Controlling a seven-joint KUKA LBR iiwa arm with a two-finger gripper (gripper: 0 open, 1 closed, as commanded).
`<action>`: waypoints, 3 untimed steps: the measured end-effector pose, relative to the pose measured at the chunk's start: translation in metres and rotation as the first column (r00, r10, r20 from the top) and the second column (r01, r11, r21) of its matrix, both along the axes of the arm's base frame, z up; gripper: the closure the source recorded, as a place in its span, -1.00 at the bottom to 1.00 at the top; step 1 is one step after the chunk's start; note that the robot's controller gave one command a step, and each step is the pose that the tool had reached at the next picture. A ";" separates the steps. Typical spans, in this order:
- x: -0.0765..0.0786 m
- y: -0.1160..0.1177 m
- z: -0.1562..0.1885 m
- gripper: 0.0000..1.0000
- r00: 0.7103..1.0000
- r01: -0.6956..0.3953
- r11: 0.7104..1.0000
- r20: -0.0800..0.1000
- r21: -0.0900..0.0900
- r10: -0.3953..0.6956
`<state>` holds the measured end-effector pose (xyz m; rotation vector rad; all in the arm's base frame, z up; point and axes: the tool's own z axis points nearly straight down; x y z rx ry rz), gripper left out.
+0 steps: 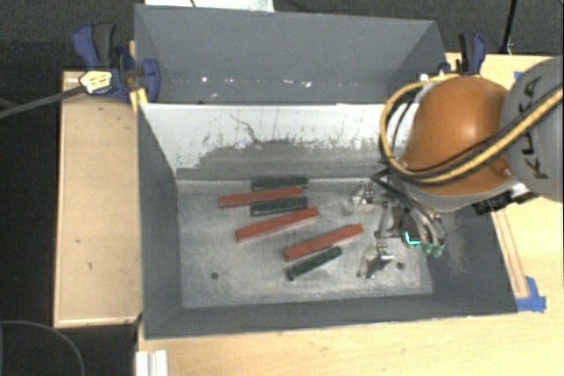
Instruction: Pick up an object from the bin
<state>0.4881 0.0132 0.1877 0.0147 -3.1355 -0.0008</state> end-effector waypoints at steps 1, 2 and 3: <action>0.002 0.000 0.004 -1.00 1.000 0.001 1.000 0.008 0.000 -0.001; 0.014 -0.006 -0.037 -1.00 0.998 -0.069 0.998 0.014 -0.001 0.069; 0.017 0.000 -0.113 1.00 0.987 -0.159 0.987 0.017 -0.001 0.159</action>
Offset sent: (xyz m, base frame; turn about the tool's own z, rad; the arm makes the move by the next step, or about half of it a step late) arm 0.0320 -0.0184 -0.1177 -0.2084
